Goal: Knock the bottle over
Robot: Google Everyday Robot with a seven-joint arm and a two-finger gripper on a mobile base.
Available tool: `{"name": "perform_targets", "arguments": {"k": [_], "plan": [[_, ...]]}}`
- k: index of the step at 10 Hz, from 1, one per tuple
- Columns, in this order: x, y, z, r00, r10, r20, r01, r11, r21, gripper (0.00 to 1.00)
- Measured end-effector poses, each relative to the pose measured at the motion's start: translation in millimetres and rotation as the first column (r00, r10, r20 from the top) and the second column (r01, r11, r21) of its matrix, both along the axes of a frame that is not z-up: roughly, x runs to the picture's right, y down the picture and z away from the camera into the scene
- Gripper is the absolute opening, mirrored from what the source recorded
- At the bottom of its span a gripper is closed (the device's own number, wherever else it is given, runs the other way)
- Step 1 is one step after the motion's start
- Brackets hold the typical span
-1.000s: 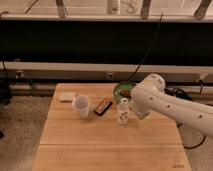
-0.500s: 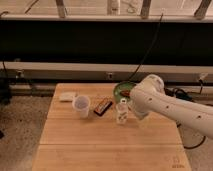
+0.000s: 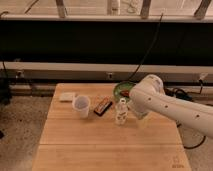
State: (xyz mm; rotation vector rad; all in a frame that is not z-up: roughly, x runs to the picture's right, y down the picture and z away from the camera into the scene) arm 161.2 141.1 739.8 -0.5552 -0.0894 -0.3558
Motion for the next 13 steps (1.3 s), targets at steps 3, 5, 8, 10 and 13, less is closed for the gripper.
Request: {"name": "perform_targets", "arguments": {"k": [3,5,8,10,13], "plan": [[-12,-15,12.6,1.0,-0.004,0.01,0.004,1.0,0.002,0.28],[-26,-24,16.1,0.999,-0.016,0.028,0.016,0.9998,0.011,0.06],[-51,-32,18.7,0.997,-0.041,0.058,0.039,0.9988,0.027,0.0],[-67,-36,19.5,0.995,-0.057,0.079,0.054,0.9977,0.039,0.0],[-98,-42,21.7,0.988,-0.073,0.133,0.067,0.9963,0.054,0.0]]}}
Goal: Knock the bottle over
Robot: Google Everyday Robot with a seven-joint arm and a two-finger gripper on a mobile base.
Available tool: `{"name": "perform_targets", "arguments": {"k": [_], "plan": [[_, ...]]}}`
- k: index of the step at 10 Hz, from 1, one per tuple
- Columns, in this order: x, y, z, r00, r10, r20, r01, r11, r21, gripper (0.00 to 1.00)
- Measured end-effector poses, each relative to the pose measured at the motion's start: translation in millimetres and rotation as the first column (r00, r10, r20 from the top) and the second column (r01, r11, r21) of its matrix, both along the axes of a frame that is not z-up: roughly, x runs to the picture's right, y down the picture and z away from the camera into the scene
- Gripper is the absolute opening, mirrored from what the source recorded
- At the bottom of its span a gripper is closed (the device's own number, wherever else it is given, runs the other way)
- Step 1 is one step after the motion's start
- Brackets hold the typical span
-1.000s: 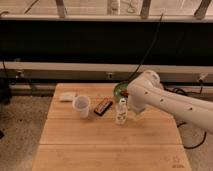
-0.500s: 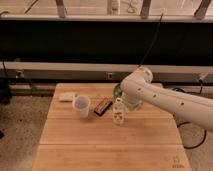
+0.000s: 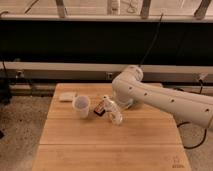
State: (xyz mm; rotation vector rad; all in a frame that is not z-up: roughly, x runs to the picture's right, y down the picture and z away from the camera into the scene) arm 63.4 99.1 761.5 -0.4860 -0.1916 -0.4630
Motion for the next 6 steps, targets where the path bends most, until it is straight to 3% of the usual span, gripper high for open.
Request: {"name": "perform_targets", "arguments": {"k": [3,6], "plan": [[-26,-2,-8.5,0.996,0.004,0.088,-0.003,1.0,-0.007,0.0],[-16,0,-6.2,0.999,-0.006,0.054,0.006,1.0,0.0,0.0]]}}
